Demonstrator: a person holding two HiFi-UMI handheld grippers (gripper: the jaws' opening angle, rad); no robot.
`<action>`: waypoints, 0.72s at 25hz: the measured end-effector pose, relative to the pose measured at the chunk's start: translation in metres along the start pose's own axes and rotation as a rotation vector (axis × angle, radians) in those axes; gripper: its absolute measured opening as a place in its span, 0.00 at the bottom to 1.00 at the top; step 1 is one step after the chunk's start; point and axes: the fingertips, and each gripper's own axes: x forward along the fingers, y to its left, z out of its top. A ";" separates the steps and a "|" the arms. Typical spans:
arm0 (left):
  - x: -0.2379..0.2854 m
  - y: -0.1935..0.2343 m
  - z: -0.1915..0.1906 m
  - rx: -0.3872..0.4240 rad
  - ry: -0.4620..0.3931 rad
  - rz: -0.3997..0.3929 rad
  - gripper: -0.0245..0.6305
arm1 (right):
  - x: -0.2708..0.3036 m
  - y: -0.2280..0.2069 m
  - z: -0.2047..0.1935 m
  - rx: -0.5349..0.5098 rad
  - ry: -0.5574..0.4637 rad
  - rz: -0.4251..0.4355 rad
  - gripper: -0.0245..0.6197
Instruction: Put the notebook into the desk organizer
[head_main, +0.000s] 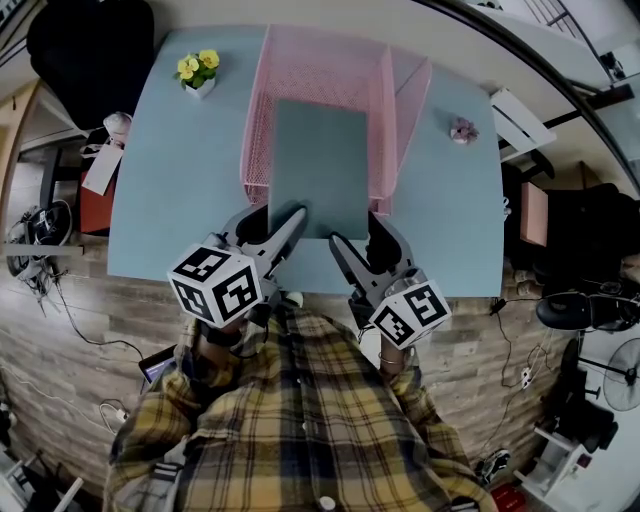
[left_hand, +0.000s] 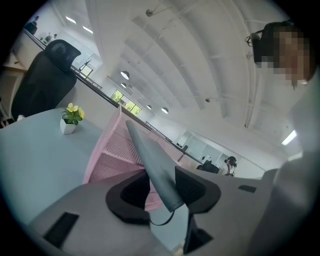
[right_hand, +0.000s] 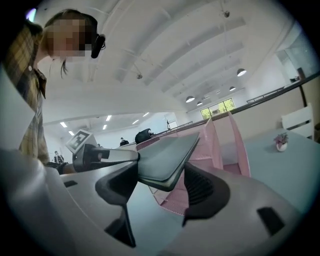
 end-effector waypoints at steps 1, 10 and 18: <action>0.000 0.000 0.000 0.007 0.003 0.004 0.28 | 0.000 0.001 -0.002 -0.007 0.005 0.003 0.46; -0.002 -0.003 -0.003 0.057 -0.008 0.041 0.31 | -0.003 0.005 -0.001 -0.128 0.010 0.011 0.48; -0.008 -0.005 -0.006 0.105 -0.003 0.047 0.39 | -0.004 0.011 -0.004 -0.205 0.026 0.031 0.49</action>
